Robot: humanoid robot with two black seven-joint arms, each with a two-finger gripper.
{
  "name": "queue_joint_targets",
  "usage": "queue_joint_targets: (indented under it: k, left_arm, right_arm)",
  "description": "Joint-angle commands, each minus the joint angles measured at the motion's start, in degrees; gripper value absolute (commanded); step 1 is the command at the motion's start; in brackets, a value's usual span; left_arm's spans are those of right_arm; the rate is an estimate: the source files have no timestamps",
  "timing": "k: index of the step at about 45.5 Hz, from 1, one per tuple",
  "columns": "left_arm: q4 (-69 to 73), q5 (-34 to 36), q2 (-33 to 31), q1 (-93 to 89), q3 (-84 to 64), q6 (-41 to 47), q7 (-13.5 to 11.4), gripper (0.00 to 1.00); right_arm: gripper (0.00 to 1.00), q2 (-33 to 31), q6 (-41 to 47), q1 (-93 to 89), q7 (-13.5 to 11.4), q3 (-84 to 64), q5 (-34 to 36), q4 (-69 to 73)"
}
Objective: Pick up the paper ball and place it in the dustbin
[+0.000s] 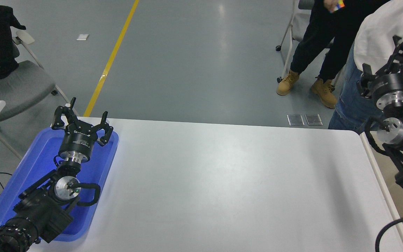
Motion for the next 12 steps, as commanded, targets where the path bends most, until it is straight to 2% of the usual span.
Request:
queue_joint_targets:
  k: [1, 12]
  left_arm:
    - [0.0, 0.0, 0.0, 0.0, 0.0, 0.0, 0.0, 1.00]
    - [0.0, 0.0, 0.0, 0.0, 0.0, 0.0, 0.0, 1.00]
  right_arm:
    - [1.00, 5.4, 4.7, -5.9, 0.7, 3.1, -0.1, 0.1]
    - [1.00, 5.6, 4.8, -6.4, 0.8, 3.4, -0.1, 0.1]
